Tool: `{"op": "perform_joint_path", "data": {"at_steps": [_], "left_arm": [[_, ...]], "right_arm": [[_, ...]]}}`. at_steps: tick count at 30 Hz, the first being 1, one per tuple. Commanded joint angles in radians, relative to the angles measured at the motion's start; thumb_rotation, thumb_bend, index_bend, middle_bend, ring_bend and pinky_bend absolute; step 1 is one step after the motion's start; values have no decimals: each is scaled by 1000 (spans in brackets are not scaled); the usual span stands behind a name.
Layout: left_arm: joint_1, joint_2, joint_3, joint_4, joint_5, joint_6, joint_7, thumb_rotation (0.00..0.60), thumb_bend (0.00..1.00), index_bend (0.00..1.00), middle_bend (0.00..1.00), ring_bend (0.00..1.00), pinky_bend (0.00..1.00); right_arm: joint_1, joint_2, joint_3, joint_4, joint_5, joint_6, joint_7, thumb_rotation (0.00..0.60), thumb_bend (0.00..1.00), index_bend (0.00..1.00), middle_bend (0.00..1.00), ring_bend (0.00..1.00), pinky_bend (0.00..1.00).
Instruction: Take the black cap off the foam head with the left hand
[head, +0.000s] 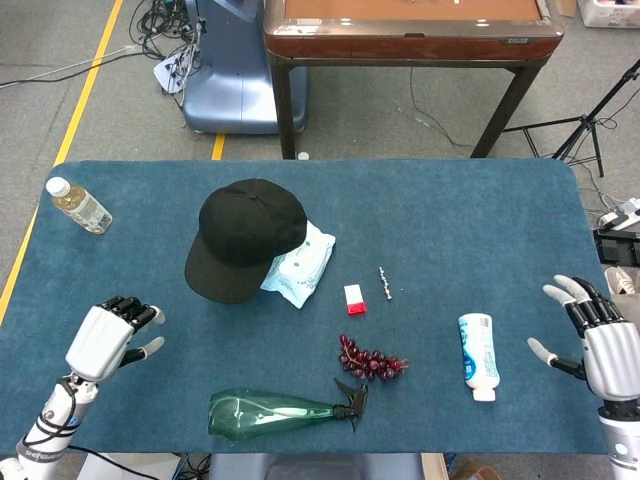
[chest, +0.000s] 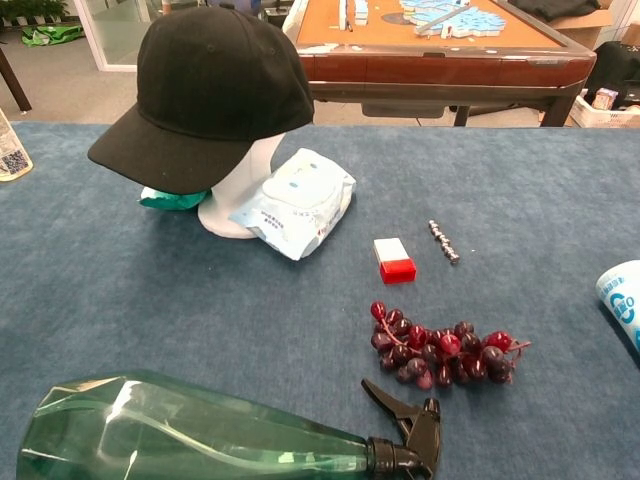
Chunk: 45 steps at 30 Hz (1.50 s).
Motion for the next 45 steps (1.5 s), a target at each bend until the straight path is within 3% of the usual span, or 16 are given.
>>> {"op": "perform_joint_path", "data": {"at_steps": [1, 26, 45], "left_arm": [[-41, -28, -13, 16, 2, -38, 19, 600, 1, 559, 737, 570, 627], [-220, -228, -39, 248, -38, -90, 27, 600, 0, 528, 737, 572, 627], [-285, -421, -40, 623, -39, 125, -114, 600, 0, 547, 744, 578, 627]], "right_arm": [[-2, 2, 1, 0, 1, 4, 3, 600, 134, 255, 204, 157, 303], [-16, 19, 8, 0, 12, 19, 41, 600, 134, 255, 204, 157, 303], [-21, 23, 11, 2, 14, 23, 54, 600, 134, 255, 205, 157, 302]]}}
